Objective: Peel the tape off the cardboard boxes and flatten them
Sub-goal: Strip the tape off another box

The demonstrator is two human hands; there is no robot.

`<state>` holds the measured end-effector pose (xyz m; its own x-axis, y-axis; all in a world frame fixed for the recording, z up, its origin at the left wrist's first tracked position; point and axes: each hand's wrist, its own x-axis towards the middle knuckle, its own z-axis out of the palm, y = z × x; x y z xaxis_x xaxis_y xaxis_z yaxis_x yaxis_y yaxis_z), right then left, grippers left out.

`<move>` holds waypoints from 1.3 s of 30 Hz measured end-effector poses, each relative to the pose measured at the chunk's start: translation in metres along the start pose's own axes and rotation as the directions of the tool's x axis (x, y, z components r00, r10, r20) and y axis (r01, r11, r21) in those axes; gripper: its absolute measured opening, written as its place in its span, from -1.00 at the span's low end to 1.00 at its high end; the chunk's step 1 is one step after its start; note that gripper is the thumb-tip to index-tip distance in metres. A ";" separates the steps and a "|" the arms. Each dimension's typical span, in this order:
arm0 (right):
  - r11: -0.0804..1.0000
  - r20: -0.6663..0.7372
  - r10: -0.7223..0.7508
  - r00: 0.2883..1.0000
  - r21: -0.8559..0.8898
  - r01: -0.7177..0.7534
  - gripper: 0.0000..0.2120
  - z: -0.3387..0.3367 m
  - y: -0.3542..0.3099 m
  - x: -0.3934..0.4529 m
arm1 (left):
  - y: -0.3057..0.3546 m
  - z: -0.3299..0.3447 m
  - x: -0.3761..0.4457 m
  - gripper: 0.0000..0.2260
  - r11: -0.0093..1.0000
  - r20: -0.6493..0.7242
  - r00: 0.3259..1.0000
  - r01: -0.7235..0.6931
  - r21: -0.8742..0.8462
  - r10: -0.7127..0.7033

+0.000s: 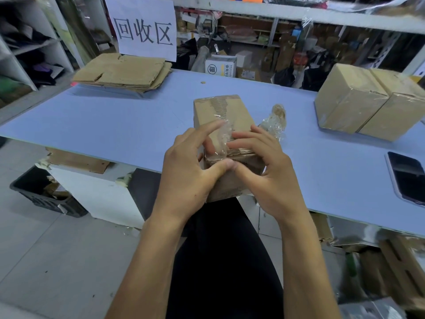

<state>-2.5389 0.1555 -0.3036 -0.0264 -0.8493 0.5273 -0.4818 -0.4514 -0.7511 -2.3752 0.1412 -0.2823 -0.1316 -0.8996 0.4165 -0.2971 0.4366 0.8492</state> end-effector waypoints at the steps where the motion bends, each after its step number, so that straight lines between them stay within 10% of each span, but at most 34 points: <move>1: 1.000 0.017 0.007 1.000 -0.003 -0.006 -0.72 -0.001 0.000 0.000 | 0.001 0.001 0.000 -0.48 1.000 0.003 1.000 -0.014 -0.003 0.014; 9: 0.999 0.042 0.014 0.999 -0.047 -0.012 -0.63 0.007 0.002 -0.002 | 0.001 -0.001 0.003 -0.65 1.000 -0.069 0.997 -0.016 -0.019 0.015; 16: 0.994 0.029 0.085 0.996 0.073 -0.087 -0.57 -0.002 0.005 -0.005 | 0.002 -0.010 0.006 -0.70 0.920 -0.215 0.969 0.030 -0.390 -0.123; 24: 0.939 -0.117 0.100 0.988 -0.316 -0.132 -0.32 0.024 -0.021 -0.001 | 0.002 0.000 0.005 -0.85 0.990 -0.159 0.987 -0.019 -0.139 -0.003; 31: 0.969 -0.079 0.085 0.993 -0.225 -0.101 -0.62 0.012 -0.019 0.000 | -0.011 -0.013 0.039 -0.89 0.994 -0.107 0.994 0.003 0.110 0.009; 39: 0.982 -0.012 0.059 0.998 -0.181 -0.060 -0.71 -0.003 -0.009 0.001 | -0.010 -0.010 0.090 -0.63 0.894 0.288 0.949 -0.237 0.381 0.129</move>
<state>-2.5367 0.1598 -0.2951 -0.0657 -0.8711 0.4867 -0.6298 -0.3422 -0.6973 -2.3744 0.0562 -0.2502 -0.4357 -0.8008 0.4110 -0.5946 0.5989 0.5365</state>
